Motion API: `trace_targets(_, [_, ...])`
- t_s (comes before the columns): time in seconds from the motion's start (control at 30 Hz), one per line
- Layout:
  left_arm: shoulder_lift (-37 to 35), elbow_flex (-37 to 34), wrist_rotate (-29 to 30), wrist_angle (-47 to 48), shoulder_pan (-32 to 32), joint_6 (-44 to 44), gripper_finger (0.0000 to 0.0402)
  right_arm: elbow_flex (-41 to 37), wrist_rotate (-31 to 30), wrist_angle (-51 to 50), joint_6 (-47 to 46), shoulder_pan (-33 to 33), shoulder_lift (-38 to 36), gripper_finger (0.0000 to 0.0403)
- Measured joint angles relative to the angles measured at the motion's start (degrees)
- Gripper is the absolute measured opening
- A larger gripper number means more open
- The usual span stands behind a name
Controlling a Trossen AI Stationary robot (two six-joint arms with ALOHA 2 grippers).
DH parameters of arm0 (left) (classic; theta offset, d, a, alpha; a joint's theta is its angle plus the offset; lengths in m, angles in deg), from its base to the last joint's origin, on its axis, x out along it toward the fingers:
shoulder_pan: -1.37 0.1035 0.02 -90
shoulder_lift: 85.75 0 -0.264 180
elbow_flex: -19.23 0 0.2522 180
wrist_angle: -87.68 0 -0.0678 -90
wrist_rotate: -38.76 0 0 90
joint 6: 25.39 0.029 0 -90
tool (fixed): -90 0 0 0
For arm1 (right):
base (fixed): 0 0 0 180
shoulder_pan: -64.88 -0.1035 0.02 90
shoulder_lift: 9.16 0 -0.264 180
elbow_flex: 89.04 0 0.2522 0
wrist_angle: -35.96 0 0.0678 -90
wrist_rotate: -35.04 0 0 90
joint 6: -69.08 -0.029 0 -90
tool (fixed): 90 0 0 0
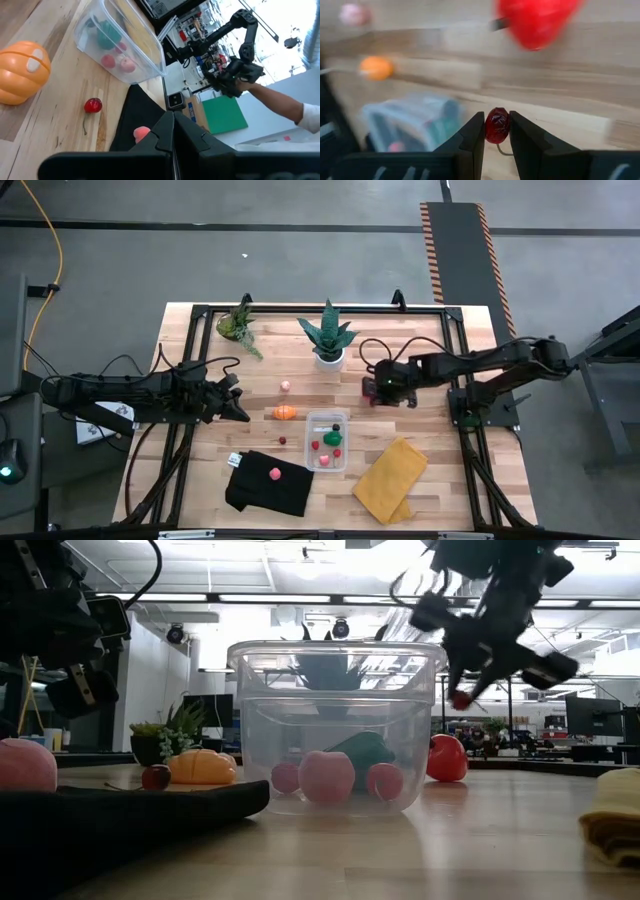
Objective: Pick and placing Produce into tupperware
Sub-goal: Put the top cherry into the transparent container
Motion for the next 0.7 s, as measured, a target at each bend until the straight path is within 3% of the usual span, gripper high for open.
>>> trace_targets(0.43, [0.0, 0.0, 0.0, 0.0, 0.0, -0.5, 0.0001, 0.0, -11.1, 27.0, 6.7, -6.1, 0.0, 0.0073])
trace_targets(0.7, [0.0, 0.0, 3.6, 0.0, 0.0, -0.9, 0.0001, 0.0, -13.2, 33.7, 15.8, -9.6, 0.0, 0.0073])
